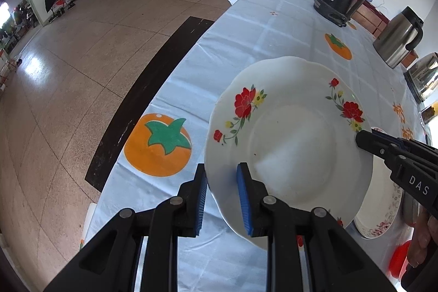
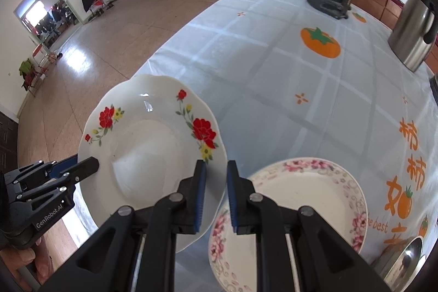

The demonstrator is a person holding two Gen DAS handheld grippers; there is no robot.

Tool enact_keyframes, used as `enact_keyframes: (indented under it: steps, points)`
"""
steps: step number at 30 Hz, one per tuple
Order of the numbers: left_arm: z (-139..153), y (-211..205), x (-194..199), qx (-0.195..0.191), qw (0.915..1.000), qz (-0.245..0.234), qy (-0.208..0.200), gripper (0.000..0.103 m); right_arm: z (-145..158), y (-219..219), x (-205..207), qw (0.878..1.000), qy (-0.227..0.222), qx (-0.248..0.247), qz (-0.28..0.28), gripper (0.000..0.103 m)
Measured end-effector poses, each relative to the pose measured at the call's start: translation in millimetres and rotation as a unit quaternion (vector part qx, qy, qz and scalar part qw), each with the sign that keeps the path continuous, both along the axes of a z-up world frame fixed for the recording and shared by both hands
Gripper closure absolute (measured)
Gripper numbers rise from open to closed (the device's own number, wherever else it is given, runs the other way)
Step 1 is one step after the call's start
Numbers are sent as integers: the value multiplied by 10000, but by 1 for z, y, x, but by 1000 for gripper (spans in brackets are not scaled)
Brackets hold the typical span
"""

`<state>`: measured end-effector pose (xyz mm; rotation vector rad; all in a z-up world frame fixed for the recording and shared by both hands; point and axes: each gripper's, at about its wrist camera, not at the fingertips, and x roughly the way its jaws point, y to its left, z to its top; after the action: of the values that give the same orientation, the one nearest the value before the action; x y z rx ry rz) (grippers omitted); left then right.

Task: Organize plates and bowls
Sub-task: 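Lift the red-flower plate with both grippers over the pink-rimmed plate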

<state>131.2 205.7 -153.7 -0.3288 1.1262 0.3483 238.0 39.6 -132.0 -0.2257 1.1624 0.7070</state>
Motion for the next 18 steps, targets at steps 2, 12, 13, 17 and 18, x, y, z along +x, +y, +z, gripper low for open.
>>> enact_keyframes:
  steps: [2, 12, 13, 17, 18]
  points:
    - [3, -5, 2, 26, 10000, -69, -18, 78, 2, -5, 0, 10000, -13, 23, -57, 88]
    - [10, -33, 12, 81, 9991, -412, -61, 78, 8, -40, 2, 9993, -43, 59, -380, 88]
    - [11, -35, 14, 84, 9990, -445, -60, 78, 7, -43, 3, 9991, -39, 62, -409, 88]
    - [12, -48, 18, 81, 9983, -579, -69, 78, 9, -58, 5, 9985, -55, 67, -545, 88]
    - [12, -51, 19, 83, 9980, -616, -71, 78, 9, -61, 5, 9983, -57, 68, -570, 88]
